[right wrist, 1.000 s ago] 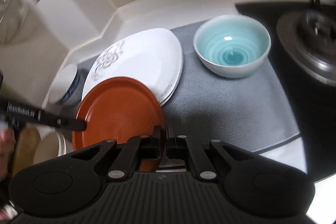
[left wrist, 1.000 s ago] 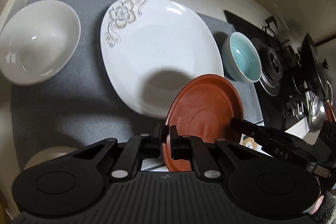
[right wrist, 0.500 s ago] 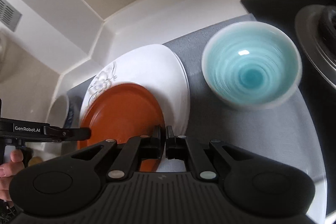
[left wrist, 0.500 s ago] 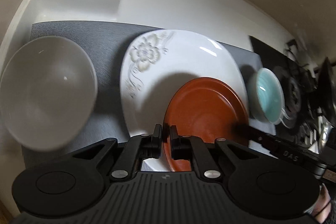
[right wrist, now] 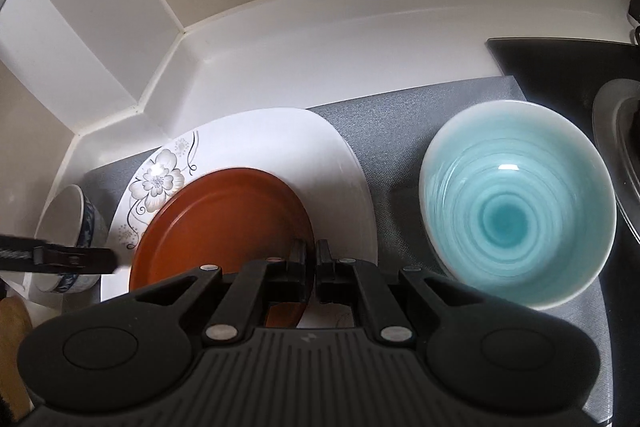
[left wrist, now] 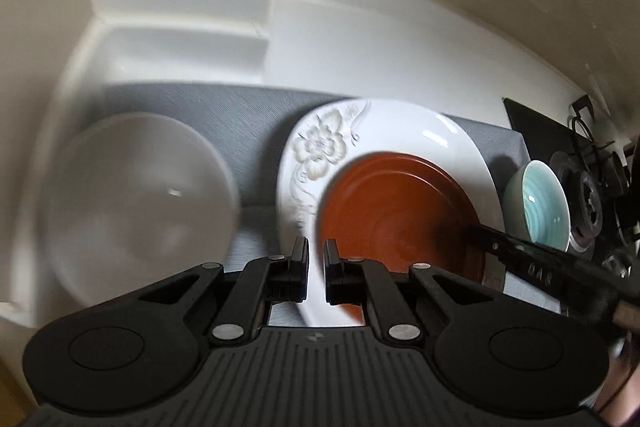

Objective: Organize plates and bowls

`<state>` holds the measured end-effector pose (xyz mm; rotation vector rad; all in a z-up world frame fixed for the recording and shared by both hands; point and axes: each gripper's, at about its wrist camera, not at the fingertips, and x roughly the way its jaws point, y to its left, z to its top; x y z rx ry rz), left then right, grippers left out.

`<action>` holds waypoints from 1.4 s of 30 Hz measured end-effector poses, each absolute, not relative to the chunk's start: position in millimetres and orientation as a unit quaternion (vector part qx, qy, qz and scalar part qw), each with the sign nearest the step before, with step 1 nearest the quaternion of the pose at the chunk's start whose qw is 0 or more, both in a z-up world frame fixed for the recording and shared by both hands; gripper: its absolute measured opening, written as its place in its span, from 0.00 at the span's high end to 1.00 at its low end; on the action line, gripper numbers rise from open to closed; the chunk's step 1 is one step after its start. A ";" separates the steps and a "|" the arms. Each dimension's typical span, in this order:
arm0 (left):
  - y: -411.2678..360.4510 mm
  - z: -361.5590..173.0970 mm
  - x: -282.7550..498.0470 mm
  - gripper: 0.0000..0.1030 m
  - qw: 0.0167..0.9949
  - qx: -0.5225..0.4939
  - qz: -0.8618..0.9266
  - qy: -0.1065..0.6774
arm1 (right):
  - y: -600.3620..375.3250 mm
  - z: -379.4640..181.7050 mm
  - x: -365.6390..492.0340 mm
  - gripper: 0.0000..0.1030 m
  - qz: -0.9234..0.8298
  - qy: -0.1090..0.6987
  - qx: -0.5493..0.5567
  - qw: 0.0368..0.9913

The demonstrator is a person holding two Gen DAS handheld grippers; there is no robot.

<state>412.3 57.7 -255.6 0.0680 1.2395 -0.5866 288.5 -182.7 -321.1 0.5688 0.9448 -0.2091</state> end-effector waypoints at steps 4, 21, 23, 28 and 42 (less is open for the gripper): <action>93.8 -243.3 407.1 0.88 0.794 0.022 -0.237 0.559 | -183.2 -311.3 281.0 0.65 -0.114 0.431 0.286 0.848; 201.2 -262.7 387.2 0.75 0.841 -0.130 -0.170 0.497 | -55.8 -275.2 337.4 0.65 0.074 0.408 0.270 0.869; 206.1 -264.2 388.3 0.76 0.838 -0.151 -0.170 0.495 | -48.8 -281.1 344.8 0.65 0.078 0.416 0.275 0.863; 218.1 -282.2 399.0 0.73 0.820 -0.193 -0.156 0.517 | -39.6 -293.0 360.0 0.65 0.081 0.443 0.290 0.845; 221.3 -277.9 378.7 0.78 0.806 -0.177 -0.158 0.543 | -27.8 -292.0 362.5 0.86 0.091 0.505 0.247 0.822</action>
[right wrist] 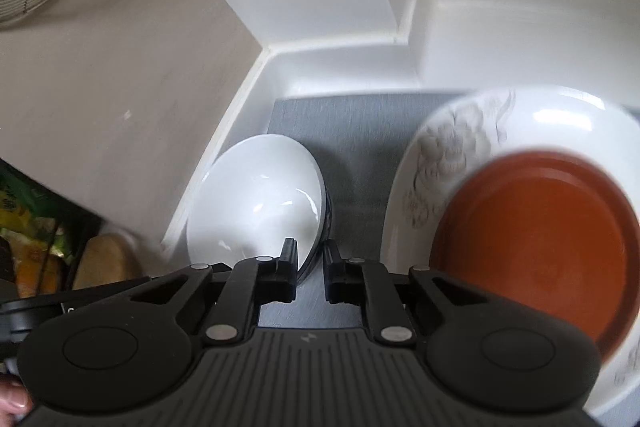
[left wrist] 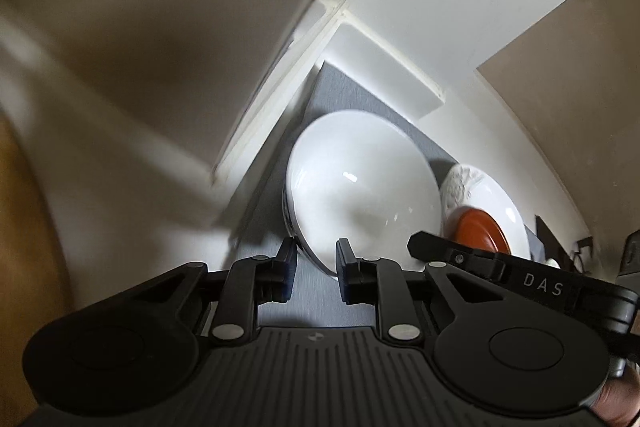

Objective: Organize plates and bowls

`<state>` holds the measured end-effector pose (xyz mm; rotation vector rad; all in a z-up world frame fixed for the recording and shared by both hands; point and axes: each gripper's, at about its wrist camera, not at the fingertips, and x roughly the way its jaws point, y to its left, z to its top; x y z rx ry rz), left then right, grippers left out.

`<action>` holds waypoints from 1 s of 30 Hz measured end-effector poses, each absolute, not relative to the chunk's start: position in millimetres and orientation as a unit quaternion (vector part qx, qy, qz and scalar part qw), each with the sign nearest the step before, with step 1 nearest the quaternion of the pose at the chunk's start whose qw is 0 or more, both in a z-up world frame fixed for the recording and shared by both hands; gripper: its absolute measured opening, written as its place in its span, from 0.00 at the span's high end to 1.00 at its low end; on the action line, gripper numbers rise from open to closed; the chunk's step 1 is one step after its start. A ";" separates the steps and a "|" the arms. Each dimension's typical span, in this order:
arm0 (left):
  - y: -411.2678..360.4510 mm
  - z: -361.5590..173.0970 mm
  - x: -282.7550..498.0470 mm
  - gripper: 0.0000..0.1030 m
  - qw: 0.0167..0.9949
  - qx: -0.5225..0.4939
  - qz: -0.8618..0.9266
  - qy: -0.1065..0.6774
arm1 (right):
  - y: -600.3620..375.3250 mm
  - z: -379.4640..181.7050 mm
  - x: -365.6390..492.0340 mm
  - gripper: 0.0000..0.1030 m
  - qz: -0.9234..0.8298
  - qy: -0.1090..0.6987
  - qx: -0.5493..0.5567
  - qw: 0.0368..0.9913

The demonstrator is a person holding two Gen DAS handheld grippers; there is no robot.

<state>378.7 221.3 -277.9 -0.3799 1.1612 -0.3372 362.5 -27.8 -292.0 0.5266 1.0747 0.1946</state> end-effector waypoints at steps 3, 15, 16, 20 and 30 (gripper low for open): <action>228.4 -280.6 367.0 0.78 0.792 -0.185 -0.170 0.557 | -29.6 -292.1 350.8 0.85 0.099 0.519 0.251 0.811; 242.1 -294.9 391.1 0.81 0.803 -0.212 -0.149 0.537 | -30.0 -295.7 354.2 0.85 0.085 0.524 0.250 0.810; 240.3 -298.7 392.0 0.80 0.797 -0.208 -0.146 0.548 | -29.4 -297.5 355.1 0.83 0.085 0.525 0.252 0.809; 234.8 -306.1 387.1 0.82 0.787 -0.210 -0.151 0.559 | -29.2 -301.0 356.4 0.82 0.085 0.521 0.259 0.809; 241.6 -301.1 381.5 0.83 0.786 -0.226 -0.135 0.559 | -29.4 -296.7 351.1 0.85 0.099 0.506 0.281 0.809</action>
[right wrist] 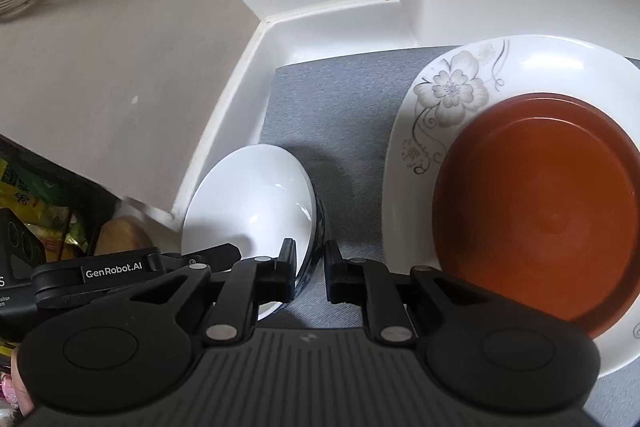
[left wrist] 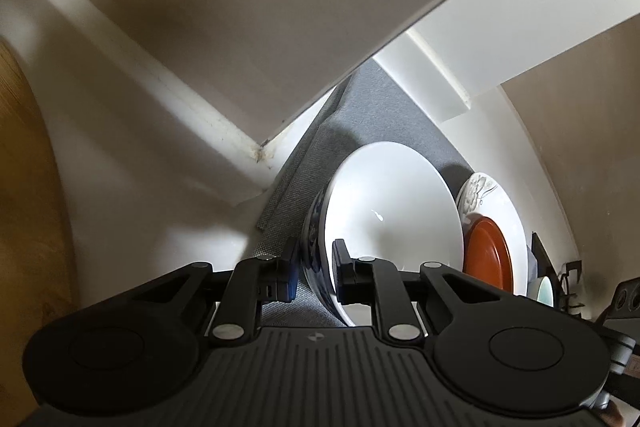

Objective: Organize plates and bowls

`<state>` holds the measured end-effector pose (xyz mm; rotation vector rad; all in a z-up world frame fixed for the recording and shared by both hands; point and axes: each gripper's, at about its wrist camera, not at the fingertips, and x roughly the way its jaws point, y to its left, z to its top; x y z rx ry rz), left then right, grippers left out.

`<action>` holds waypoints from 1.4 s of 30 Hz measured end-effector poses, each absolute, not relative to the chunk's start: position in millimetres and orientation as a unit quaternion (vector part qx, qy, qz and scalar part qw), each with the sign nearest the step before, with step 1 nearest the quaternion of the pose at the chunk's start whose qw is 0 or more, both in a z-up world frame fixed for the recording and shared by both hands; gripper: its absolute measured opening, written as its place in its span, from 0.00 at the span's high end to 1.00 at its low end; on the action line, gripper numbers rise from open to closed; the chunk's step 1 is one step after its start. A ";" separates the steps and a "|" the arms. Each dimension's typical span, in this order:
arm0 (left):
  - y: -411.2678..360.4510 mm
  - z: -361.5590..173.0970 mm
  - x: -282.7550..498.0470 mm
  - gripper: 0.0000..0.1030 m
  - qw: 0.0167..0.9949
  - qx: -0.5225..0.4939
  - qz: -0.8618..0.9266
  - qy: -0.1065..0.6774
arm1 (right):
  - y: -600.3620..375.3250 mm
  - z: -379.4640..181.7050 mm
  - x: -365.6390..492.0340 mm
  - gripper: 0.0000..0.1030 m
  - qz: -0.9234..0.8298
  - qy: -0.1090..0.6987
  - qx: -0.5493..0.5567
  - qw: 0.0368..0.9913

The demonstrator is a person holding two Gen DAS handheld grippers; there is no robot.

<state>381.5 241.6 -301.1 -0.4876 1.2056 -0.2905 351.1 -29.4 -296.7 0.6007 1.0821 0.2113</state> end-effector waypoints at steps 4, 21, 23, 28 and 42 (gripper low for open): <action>241.9 -279.5 374.5 0.83 0.794 -0.226 -0.138 0.547 | -35.6 -278.7 341.3 0.85 0.108 0.482 0.291 0.819; 85.8 -217.5 335.5 0.83 0.767 -0.103 -0.259 0.577 | -180.7 -236.7 199.4 0.86 0.001 0.378 0.399 0.835; 52.2 -217.6 332.3 0.82 0.757 -0.080 -0.280 0.584 | -204.2 -239.9 180.2 0.86 -0.028 0.355 0.421 0.834; -24.4 -216.3 327.5 0.83 0.745 -0.029 -0.322 0.583 | -252.1 -236.4 150.3 0.87 -0.084 0.320 0.415 0.848; -160.1 -245.8 327.4 0.82 0.728 0.090 -0.313 0.603 | -333.4 -277.3 150.2 0.87 -0.146 0.329 0.411 0.838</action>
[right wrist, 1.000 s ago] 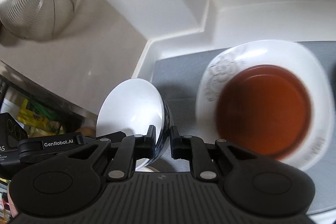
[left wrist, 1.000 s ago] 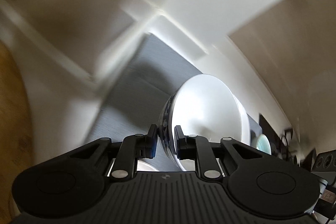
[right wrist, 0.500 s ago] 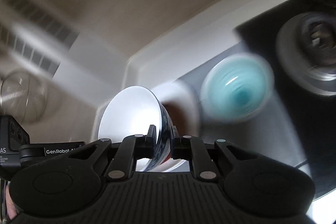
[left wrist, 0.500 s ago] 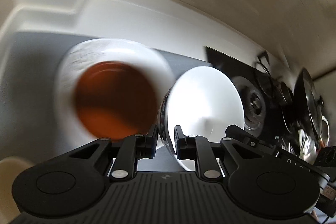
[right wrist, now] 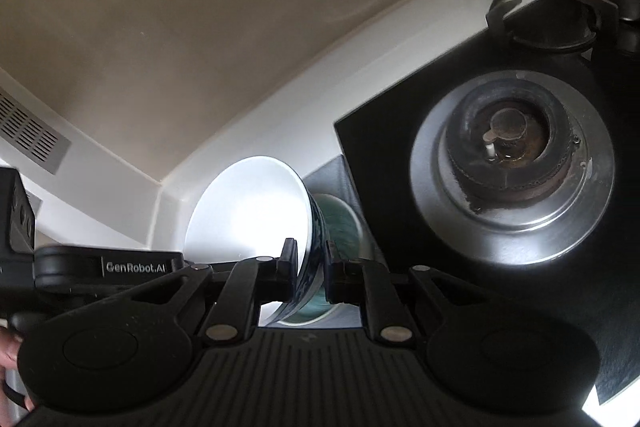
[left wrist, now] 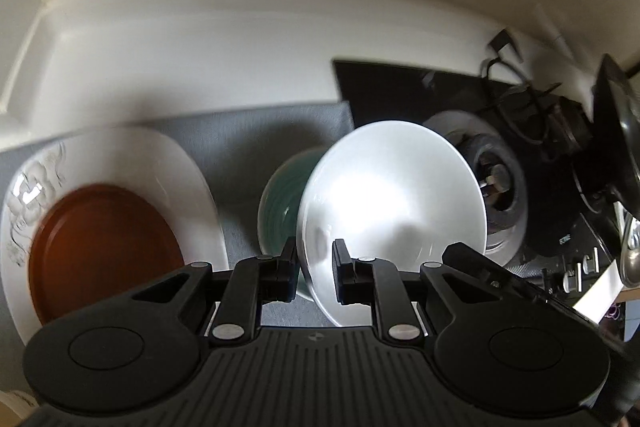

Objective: Organize plates and bowls

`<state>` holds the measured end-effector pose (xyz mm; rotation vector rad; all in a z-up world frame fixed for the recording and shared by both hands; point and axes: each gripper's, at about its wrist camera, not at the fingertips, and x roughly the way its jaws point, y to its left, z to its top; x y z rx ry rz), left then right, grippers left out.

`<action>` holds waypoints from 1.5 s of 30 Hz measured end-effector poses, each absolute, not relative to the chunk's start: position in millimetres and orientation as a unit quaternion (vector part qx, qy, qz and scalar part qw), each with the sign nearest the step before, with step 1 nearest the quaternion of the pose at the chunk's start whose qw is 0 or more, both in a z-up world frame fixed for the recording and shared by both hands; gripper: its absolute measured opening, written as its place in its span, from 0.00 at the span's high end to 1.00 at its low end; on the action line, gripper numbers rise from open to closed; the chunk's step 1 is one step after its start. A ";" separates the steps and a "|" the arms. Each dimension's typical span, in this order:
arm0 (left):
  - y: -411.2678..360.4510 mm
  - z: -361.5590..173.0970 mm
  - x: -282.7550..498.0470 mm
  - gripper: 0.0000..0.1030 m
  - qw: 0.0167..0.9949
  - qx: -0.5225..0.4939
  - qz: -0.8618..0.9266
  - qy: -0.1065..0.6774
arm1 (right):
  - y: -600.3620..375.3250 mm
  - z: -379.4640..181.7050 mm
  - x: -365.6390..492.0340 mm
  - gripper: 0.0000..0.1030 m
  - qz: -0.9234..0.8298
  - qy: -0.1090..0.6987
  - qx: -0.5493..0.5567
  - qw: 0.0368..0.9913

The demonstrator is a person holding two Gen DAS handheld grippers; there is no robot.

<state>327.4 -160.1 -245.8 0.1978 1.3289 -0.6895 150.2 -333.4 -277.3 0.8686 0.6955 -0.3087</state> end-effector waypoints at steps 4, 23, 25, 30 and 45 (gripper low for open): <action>-169.1 -260.8 328.5 0.83 0.725 0.109 -0.293 0.614 | -330.4 -290.1 154.2 0.87 -0.142 0.352 0.391 0.839; -155.2 -275.7 336.8 0.83 0.720 0.091 -0.277 0.630 | -313.9 -302.8 175.1 0.87 -0.158 0.365 0.316 0.861; -154.2 -277.8 339.1 0.83 0.717 0.084 -0.276 0.634 | -312.6 -301.4 177.7 0.87 -0.153 0.372 0.300 0.865; -158.1 -282.9 341.0 0.82 0.712 0.094 -0.274 0.640 | -315.1 -295.0 190.0 0.85 -0.128 0.402 0.274 0.864; -169.0 -306.0 356.0 0.70 0.689 0.074 -0.270 0.668 | -350.1 -338.0 179.1 0.55 -0.135 0.362 0.482 0.786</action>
